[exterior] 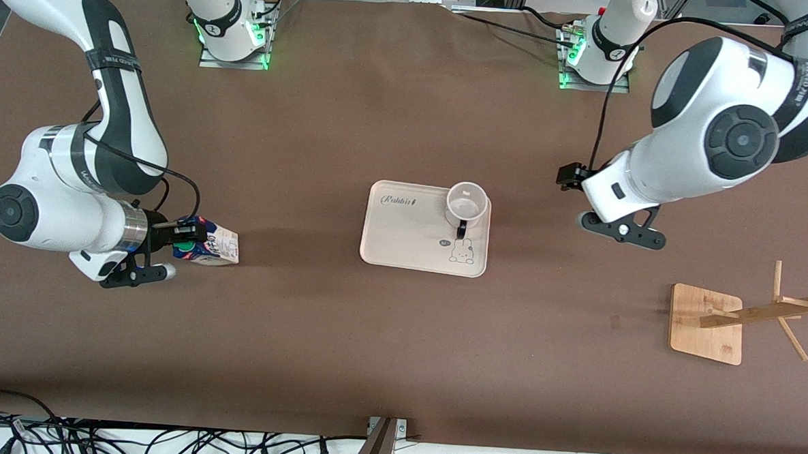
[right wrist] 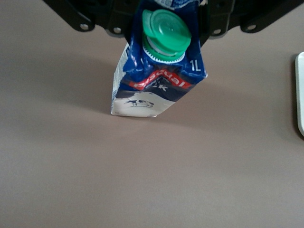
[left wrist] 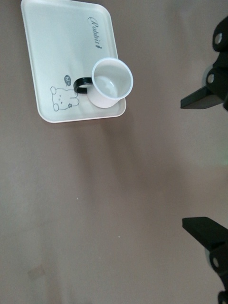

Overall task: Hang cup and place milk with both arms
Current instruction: 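Carry the milk carton off the tray while the left gripper reaches the mug, then set the carton on the table while the left gripper grasps the mug, then lift the white mug with the left gripper toward the wooden stand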

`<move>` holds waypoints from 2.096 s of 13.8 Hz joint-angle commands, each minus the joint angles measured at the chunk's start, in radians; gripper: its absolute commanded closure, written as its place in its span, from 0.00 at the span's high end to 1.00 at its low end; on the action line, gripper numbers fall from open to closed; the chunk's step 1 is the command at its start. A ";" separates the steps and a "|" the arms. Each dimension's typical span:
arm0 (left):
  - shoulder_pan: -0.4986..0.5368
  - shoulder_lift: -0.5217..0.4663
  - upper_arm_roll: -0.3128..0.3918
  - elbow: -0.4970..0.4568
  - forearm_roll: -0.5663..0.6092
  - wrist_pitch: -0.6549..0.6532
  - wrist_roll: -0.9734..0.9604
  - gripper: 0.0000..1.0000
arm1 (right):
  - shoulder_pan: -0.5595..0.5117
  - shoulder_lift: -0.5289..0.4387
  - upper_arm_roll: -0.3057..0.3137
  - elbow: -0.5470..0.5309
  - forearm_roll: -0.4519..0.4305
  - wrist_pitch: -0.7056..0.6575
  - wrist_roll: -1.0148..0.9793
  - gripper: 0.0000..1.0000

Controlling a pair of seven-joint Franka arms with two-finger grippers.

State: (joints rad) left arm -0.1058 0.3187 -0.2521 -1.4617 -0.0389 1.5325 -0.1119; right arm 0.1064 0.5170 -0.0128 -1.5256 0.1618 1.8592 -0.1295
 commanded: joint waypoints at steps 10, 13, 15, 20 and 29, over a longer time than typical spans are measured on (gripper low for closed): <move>-0.230 0.227 0.001 0.004 0.007 0.400 -0.330 1.00 | 0.015 -0.069 -0.007 -0.101 0.018 0.113 0.022 1.00; -0.284 0.264 0.005 -0.061 0.007 0.567 -0.377 1.00 | 0.016 -0.112 -0.004 -0.084 -0.008 0.086 0.034 1.00; -0.310 0.251 0.008 -0.152 0.022 0.630 -0.442 1.00 | 0.018 -0.133 -0.004 -0.032 -0.039 0.017 0.034 1.00; -0.394 0.227 0.001 -0.259 0.206 0.677 -0.740 1.00 | 0.018 -0.265 -0.007 0.048 -0.097 -0.130 0.039 1.00; -0.417 0.287 -0.001 -0.275 0.326 0.678 -0.761 0.25 | 0.022 -0.385 0.002 0.058 -0.125 -0.293 0.128 1.00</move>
State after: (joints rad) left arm -0.5228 0.6021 -0.2519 -1.7290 0.2505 2.2048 -0.8944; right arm 0.1244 0.1370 -0.0123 -1.4594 0.0499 1.5657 -0.0192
